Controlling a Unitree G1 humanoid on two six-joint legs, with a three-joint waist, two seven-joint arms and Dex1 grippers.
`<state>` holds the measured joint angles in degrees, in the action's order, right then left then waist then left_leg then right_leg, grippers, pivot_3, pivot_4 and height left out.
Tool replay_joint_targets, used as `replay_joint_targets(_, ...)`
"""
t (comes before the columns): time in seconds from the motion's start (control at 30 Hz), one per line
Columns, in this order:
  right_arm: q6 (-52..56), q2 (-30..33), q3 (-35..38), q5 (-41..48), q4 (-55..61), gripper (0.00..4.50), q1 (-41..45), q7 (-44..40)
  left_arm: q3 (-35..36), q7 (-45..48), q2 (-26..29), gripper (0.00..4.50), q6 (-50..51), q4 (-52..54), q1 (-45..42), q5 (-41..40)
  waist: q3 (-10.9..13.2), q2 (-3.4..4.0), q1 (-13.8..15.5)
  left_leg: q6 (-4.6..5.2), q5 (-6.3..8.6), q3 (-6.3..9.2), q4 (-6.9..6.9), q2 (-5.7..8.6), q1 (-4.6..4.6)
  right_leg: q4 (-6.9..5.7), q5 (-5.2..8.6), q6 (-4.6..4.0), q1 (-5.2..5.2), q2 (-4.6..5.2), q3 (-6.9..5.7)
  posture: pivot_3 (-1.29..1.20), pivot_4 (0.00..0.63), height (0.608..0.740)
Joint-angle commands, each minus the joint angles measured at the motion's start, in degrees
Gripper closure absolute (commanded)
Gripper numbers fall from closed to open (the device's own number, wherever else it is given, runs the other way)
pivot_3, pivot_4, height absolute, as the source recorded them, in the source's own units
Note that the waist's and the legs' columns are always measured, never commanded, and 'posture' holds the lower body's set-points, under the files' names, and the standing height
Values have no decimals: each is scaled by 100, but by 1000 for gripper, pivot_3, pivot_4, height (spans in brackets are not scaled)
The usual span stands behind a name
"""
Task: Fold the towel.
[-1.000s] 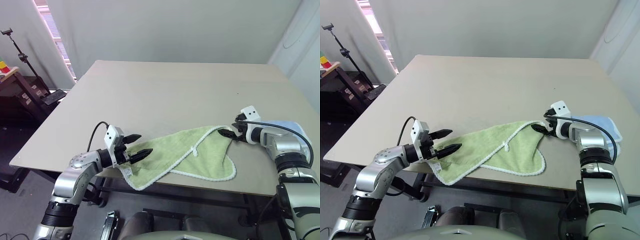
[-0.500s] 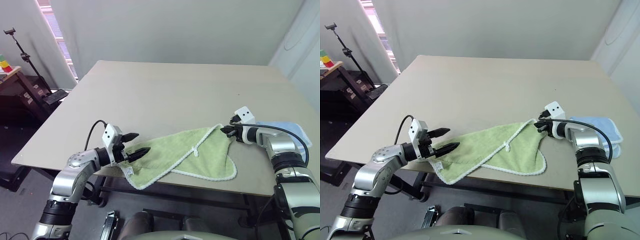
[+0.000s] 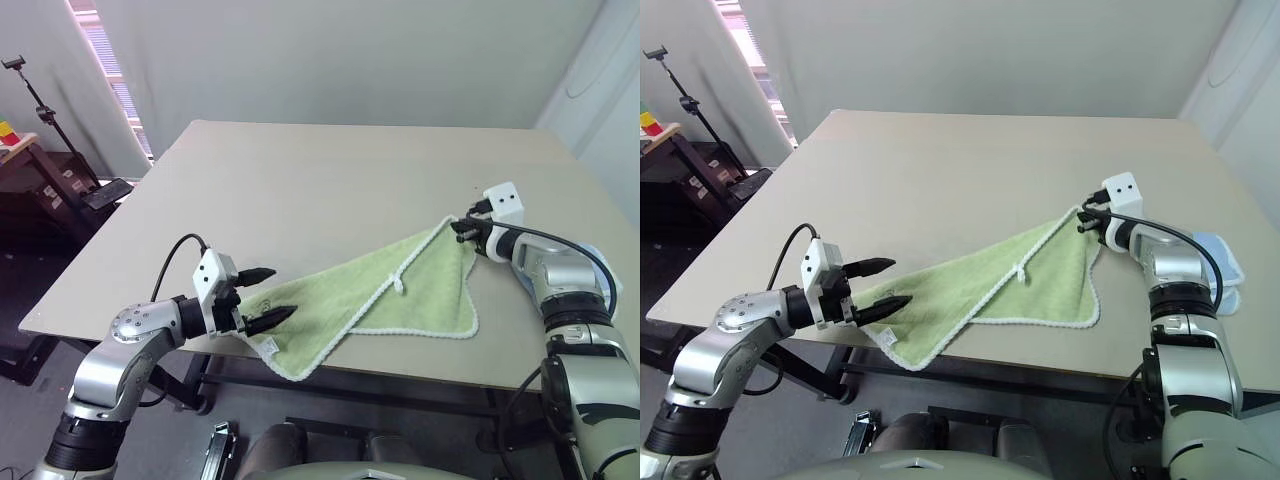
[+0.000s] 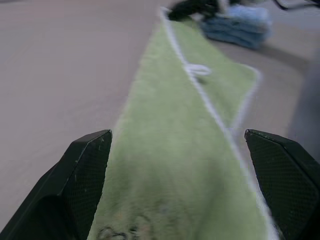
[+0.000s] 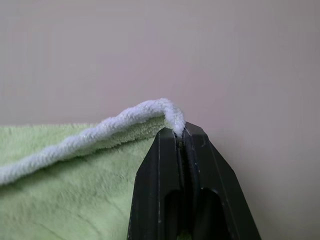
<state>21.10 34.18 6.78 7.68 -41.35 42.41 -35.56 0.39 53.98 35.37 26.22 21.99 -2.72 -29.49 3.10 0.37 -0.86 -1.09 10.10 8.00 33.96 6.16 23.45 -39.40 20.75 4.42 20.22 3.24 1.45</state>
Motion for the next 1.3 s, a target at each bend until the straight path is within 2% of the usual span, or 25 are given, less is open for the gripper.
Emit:
replay_joint_targets(0.03,-46,-74,278,138,307,4464,583,413,-51,18,33,0,74,111,-261,-88,2,4,12,0,0,0,0,0,0,0,0,0,0,0,0,0,0,740)
replay_joint_targets(0.3,436,-148,263,333,1311,4464,1201,568,-456,230,111,0,-482,-383,-405,539,3,5,3,4,2,0,-16,0,1,7,-1,2,9,0,2,0,0,740)
replay_joint_targets(0.53,1015,-400,237,499,2523,4464,1323,790,-680,188,-98,0,-979,-727,-681,905,3,5,9,4,2,-1,-18,-1,5,6,-1,2,15,0,3,0,0,740)
replay_joint_targets(0.67,1256,-455,168,548,2907,4464,1403,829,-735,-59,-426,0,-1161,-982,-940,1071,3,5,28,4,2,-1,-15,0,6,6,-1,3,15,0,3,0,0,740)
replay_joint_targets(0.8,1376,-503,96,568,3019,4464,1340,816,-920,36,-574,0,-1196,-1157,-1163,1143,3,5,17,4,2,-1,-16,1,6,6,-10,19,15,0,3,0,0,740)
replay_joint_targets(1.07,1379,-556,-5,462,3061,4464,1201,918,-1402,243,-519,0,-147,-568,-1205,923,3,5,-12,4,2,-1,-19,0,6,5,-12,22,17,0,3,0,0,740)
replay_joint_targets(1.3,1040,-575,92,263,2342,4464,1557,1260,-1665,339,-527,0,-161,-863,-1465,1214,3,5,-2,4,2,-1,-10,1,6,2,-11,21,13,-1,3,0,0,740)
